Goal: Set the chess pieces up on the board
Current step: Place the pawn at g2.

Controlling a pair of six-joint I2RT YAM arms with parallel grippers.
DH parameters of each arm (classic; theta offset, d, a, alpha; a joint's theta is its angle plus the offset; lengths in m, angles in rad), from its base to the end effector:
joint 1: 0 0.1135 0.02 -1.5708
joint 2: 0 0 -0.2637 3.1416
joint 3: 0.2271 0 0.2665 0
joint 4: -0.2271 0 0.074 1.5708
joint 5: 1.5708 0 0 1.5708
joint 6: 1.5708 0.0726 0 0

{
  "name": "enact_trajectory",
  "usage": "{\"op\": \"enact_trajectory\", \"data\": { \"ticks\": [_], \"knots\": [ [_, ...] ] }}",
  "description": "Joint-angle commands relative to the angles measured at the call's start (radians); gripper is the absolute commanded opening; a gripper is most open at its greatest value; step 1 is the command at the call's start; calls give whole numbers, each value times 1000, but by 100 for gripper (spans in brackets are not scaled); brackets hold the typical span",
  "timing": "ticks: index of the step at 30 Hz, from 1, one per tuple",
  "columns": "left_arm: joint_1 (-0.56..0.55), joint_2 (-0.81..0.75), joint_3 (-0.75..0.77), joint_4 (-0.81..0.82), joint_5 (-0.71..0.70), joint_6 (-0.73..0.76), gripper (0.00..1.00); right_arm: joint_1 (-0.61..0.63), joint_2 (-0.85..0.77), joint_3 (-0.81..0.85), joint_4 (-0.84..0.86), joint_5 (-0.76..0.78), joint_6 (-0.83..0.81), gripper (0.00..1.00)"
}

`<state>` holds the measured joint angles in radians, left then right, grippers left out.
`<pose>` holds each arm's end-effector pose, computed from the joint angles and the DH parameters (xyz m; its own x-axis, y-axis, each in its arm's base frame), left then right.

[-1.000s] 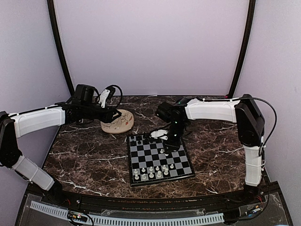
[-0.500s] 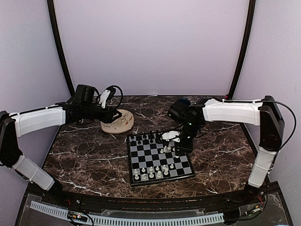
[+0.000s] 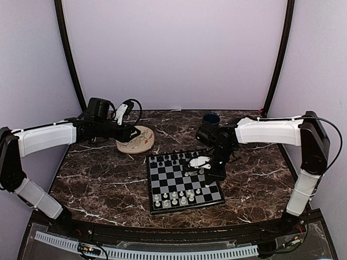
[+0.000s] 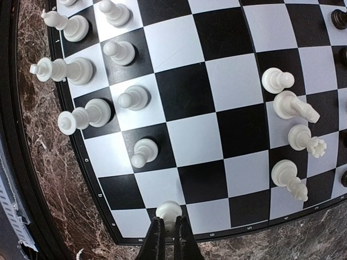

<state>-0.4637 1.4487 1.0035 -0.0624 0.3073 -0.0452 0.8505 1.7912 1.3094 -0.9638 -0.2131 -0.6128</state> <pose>0.3240 -0.1866 0.2480 -0.4642 0.1840 -0.8664 0.6424 0.7433 -0.1864 0.2217 0.2759 0.1599 -0.1028 -0.9694 -0.2228 -0.9916 0.0822 0.0998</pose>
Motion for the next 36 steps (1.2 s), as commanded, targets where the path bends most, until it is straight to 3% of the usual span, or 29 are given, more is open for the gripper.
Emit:
{"op": "enact_trajectory", "data": {
  "ticks": [1,15,24,36],
  "knots": [
    [-2,4,22,-27,15,7,36,25,28,-4,19,-13,-16,3],
    [-2,8,22,-26,14,7,36,42,74,-7,31,27,-7,4],
    [-2,12,22,-27,15,6,36,44,59,2,20,9,-3,23],
    [-1,12,23,-28,16,6,36,-71,62,147,-22,-36,15,24]
  ]
}}
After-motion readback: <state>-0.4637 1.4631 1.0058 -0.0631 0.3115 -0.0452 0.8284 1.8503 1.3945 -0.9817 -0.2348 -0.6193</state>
